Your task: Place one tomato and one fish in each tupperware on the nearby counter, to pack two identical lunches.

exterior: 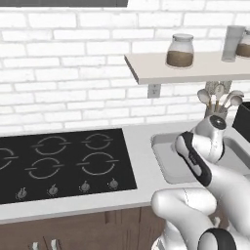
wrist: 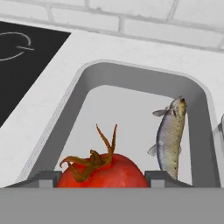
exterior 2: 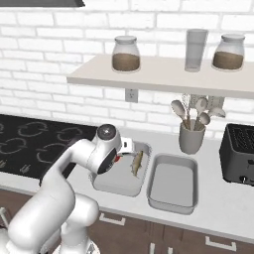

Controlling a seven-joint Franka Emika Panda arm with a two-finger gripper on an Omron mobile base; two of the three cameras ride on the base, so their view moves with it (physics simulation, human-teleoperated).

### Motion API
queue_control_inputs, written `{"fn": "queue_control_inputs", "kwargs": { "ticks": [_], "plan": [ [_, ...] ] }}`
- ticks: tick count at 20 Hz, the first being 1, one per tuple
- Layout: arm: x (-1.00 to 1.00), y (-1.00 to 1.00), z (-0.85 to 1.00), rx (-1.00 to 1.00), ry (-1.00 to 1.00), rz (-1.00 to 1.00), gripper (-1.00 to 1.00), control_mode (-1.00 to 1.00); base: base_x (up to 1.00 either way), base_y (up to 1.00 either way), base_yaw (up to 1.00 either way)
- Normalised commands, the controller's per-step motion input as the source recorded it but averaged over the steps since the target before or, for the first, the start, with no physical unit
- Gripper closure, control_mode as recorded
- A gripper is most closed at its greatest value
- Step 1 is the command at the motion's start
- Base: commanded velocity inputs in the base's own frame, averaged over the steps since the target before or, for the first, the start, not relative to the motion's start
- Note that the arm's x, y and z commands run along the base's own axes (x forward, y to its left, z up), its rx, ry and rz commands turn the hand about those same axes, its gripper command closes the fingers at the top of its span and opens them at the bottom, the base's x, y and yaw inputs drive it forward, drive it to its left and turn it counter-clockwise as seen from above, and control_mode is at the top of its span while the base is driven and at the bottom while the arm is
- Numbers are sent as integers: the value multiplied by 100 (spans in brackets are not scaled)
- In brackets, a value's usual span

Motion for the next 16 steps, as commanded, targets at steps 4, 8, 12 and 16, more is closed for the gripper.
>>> {"fn": "queue_control_inputs", "kwargs": {
  "ticks": [4, 8, 12, 16],
  "plan": [
    [15, -16, -21, 0, 0, 0, 100, -100, 0, 0, 0],
    [13, -7, -30, 0, 0, 0, 100, -100, 0, 0, 0],
    [21, 0, -22, 0, 1, 0, 100, -100, 0, 0, 0],
    [20, 0, -9, 0, 0, 0, 100, -100, 0, 0, 0]
  ]
}}
